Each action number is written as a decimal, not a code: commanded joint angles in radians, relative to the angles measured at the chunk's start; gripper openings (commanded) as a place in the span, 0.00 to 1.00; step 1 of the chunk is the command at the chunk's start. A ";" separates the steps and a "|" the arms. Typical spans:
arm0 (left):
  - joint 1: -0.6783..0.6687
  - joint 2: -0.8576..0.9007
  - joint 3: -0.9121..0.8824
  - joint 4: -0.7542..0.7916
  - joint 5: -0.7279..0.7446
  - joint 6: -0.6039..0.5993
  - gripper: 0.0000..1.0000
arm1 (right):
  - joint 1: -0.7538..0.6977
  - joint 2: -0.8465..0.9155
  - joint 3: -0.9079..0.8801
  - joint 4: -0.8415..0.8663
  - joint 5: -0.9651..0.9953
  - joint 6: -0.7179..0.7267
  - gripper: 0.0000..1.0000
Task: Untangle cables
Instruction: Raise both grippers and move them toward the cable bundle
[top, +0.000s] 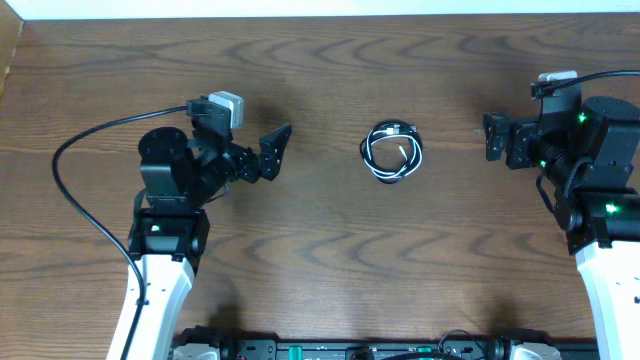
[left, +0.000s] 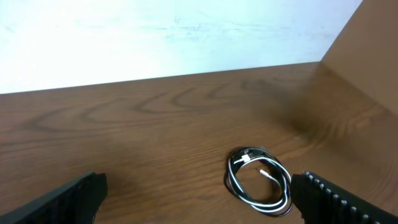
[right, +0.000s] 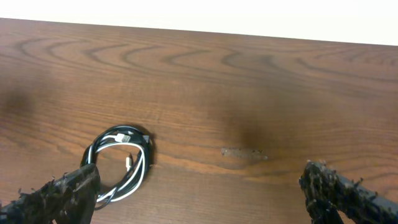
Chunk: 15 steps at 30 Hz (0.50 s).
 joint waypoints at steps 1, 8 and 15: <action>-0.023 0.032 0.048 -0.015 -0.112 0.023 0.98 | -0.002 -0.006 0.015 0.002 -0.001 0.008 0.99; -0.093 0.107 0.187 -0.238 -0.347 0.023 0.98 | -0.003 0.026 0.028 -0.026 0.043 0.075 0.99; -0.167 0.147 0.332 -0.426 -0.490 0.030 0.98 | -0.003 0.161 0.170 -0.149 0.066 0.128 0.99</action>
